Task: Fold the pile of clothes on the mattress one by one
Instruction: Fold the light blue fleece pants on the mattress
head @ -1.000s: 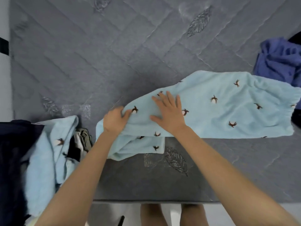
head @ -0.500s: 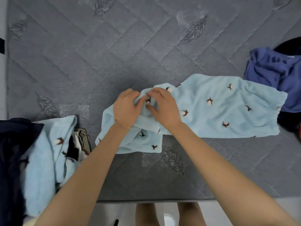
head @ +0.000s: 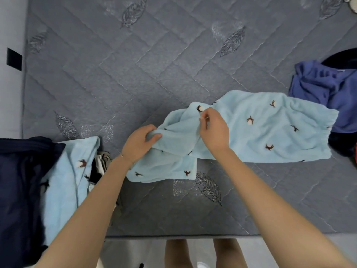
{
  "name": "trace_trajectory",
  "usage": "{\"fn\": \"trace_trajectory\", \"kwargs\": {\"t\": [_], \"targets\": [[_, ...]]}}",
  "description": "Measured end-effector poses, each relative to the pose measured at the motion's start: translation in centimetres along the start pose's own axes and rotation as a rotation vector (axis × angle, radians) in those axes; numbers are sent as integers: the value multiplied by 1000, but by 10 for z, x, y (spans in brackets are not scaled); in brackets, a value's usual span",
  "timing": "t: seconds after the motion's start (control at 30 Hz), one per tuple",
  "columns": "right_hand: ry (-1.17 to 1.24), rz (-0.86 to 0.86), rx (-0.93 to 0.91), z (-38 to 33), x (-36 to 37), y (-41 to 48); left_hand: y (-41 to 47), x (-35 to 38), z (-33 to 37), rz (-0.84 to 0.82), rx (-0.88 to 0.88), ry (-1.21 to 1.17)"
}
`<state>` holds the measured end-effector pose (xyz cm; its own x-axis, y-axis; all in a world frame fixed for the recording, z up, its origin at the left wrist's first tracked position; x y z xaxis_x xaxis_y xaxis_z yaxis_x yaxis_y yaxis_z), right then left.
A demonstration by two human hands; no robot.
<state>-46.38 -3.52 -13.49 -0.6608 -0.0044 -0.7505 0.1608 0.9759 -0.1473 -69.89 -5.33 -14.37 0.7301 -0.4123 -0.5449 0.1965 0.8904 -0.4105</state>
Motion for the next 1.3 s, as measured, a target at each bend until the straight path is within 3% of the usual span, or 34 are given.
{"fn": "trace_trajectory", "kwargs": {"t": [0.13,0.23,0.37,0.47,0.53,0.7,0.87,0.97,1.1,1.17,1.3], "targets": [[111,-198,-248,-25,15,-10,7,-1,22,228,103,50],[31,-379,-344,-38,27,-10,16,-5,50,365,176,97],[85,-237,-240,-47,11,5,21,-6,83,300,292,75],[279,-169,-104,-42,-9,13,23,-13,73,170,229,30],[385,-89,-33,-37,-19,14,24,-21,55,171,162,115],[370,-46,66,-29,-19,8,24,-29,44,302,58,205],[218,-181,36,-32,-13,12,28,-53,73,521,110,187],[189,-146,-69,-44,-18,16,32,-64,86,584,157,331],[296,-154,32,-54,-31,13,23,-66,97,647,259,544],[375,-107,75,-55,-37,11,19,-62,98,608,235,483],[388,-142,-5,-56,-40,11,12,-43,113,474,215,55]]}}
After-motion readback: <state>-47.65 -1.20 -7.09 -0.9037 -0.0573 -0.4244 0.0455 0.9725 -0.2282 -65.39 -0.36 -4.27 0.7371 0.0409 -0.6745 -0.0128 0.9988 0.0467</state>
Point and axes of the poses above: each hand's wrist, its own y-axis towards the middle knuckle, its own x-axis out of the palm, z = x × y, the point moved 4 cm from there along y, towards the middle knuckle, and after that the axes turned 4 degrees about -y, right-handed, at the moved point
